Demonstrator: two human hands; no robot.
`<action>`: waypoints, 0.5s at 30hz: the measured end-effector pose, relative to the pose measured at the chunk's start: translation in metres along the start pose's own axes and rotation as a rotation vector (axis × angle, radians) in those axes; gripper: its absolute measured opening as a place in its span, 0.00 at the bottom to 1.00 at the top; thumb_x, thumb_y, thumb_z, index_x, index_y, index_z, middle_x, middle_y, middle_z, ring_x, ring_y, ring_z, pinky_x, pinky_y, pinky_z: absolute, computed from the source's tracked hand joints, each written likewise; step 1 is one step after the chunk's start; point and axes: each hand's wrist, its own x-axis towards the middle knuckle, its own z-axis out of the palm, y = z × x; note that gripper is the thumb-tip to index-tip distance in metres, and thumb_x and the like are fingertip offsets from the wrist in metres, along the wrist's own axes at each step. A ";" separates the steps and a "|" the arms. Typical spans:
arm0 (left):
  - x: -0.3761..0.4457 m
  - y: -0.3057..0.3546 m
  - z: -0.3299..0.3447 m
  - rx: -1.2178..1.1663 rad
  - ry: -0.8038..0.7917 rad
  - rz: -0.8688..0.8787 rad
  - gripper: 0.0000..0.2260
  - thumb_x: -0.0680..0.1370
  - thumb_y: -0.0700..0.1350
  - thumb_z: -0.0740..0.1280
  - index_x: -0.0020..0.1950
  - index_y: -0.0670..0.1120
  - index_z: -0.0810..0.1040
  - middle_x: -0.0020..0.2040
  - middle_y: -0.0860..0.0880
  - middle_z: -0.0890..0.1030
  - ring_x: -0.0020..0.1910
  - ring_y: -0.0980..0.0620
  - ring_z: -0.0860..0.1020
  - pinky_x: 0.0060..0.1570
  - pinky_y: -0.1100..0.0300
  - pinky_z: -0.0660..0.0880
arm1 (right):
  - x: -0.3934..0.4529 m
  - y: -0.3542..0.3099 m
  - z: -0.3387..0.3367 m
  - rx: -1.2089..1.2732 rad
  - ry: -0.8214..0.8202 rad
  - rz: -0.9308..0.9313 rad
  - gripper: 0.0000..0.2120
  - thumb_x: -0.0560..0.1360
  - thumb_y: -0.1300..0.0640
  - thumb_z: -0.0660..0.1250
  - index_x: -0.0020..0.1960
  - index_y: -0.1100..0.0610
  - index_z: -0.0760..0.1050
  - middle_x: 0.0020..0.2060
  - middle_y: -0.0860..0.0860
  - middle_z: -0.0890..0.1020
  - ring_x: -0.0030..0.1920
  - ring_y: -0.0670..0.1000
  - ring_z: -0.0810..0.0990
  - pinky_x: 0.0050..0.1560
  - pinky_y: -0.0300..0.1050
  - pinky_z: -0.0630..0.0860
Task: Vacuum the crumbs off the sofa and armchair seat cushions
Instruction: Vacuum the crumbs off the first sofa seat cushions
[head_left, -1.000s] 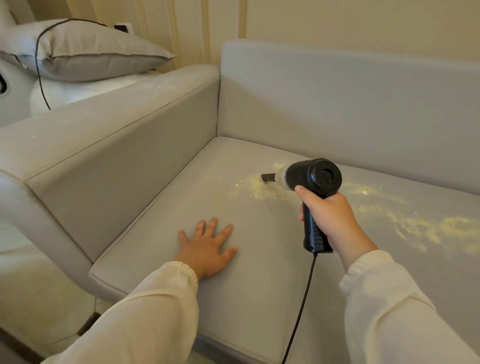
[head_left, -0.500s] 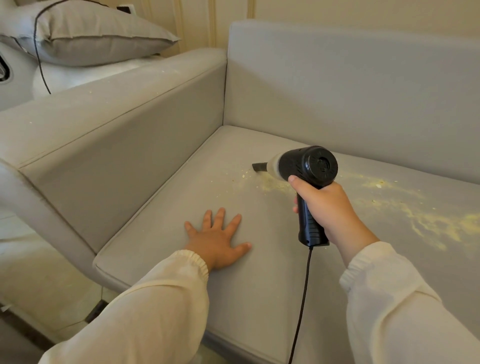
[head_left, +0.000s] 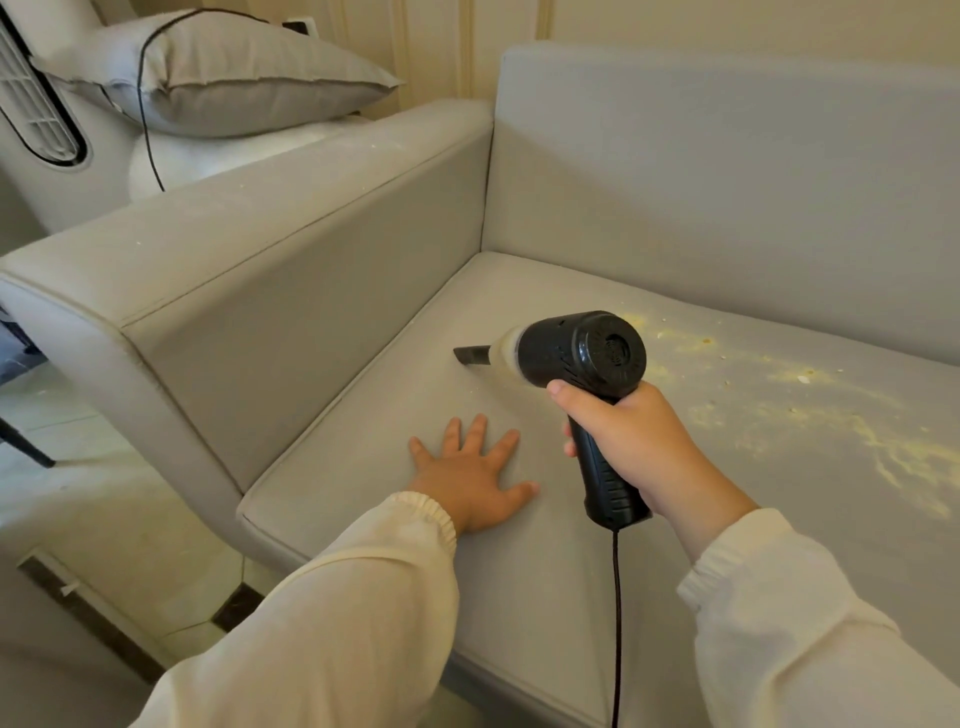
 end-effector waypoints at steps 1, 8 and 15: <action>0.000 0.000 -0.001 0.000 -0.002 -0.001 0.37 0.77 0.76 0.46 0.82 0.66 0.38 0.84 0.52 0.35 0.83 0.42 0.35 0.73 0.24 0.39 | -0.003 -0.001 0.000 -0.005 -0.016 0.001 0.13 0.78 0.47 0.74 0.47 0.57 0.84 0.38 0.56 0.87 0.36 0.52 0.87 0.46 0.49 0.83; -0.003 0.000 0.004 -0.021 0.018 0.017 0.35 0.78 0.76 0.46 0.82 0.69 0.39 0.85 0.54 0.36 0.83 0.45 0.36 0.73 0.24 0.40 | -0.030 0.009 -0.026 0.014 0.208 0.024 0.13 0.77 0.44 0.74 0.48 0.54 0.83 0.35 0.54 0.87 0.38 0.56 0.87 0.41 0.47 0.81; -0.003 0.000 0.006 0.018 0.029 0.030 0.35 0.77 0.76 0.45 0.81 0.69 0.39 0.85 0.54 0.36 0.83 0.45 0.37 0.73 0.24 0.42 | -0.022 0.014 -0.038 0.049 0.250 0.032 0.12 0.77 0.44 0.75 0.54 0.50 0.82 0.38 0.53 0.86 0.37 0.52 0.87 0.38 0.43 0.78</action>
